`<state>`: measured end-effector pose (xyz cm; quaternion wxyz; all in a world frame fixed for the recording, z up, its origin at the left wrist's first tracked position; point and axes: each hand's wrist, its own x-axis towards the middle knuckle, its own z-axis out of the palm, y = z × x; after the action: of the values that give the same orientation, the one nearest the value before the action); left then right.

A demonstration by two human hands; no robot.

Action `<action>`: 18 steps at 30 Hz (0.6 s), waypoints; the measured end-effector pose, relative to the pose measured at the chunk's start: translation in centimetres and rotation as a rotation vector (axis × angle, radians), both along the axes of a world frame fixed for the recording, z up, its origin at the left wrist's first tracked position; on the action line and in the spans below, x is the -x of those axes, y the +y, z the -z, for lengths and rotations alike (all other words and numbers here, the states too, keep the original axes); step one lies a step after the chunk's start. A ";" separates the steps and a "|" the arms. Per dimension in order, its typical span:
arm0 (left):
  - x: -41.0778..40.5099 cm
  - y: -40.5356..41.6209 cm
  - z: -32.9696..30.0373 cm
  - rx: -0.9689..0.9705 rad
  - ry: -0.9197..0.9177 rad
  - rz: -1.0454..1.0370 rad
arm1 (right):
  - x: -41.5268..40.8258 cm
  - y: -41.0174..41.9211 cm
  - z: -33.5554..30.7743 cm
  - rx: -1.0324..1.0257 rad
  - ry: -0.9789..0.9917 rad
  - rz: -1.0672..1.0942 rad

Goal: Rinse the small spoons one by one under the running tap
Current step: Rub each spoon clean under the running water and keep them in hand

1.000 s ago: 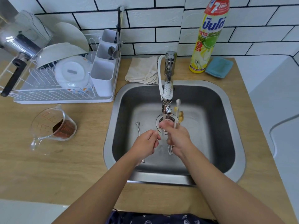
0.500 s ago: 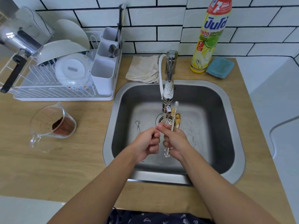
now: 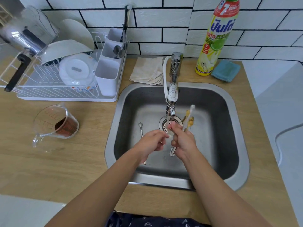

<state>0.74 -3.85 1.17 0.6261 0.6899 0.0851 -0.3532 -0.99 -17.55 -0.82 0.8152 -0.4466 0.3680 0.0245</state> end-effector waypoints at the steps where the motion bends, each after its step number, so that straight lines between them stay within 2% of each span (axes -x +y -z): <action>1: -0.2 -0.3 0.2 0.001 -0.063 -0.024 | 0.1 -0.2 0.1 -0.013 0.003 0.062; 5: -1.5 -1.9 0.2 0.010 -0.140 -0.047 | 0.0 -1.7 -0.1 -0.026 0.010 0.213; 11: -2.3 -3.6 0.6 -0.035 -0.104 -0.157 | -0.4 -2.5 -0.9 -0.018 -0.044 0.198; 16: -1.3 -3.4 0.3 0.067 -0.161 -0.075 | -0.6 -2.5 -1.0 -0.053 -0.057 0.221; 18: -1.0 -3.1 0.3 -0.013 -0.281 0.007 | -0.6 -2.4 -0.8 -0.062 -0.063 0.218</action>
<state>1.76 -7.00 0.87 0.6262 0.7368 -0.0036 -0.2548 -0.40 -19.95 -0.07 0.8375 -0.3791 0.3878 -0.0671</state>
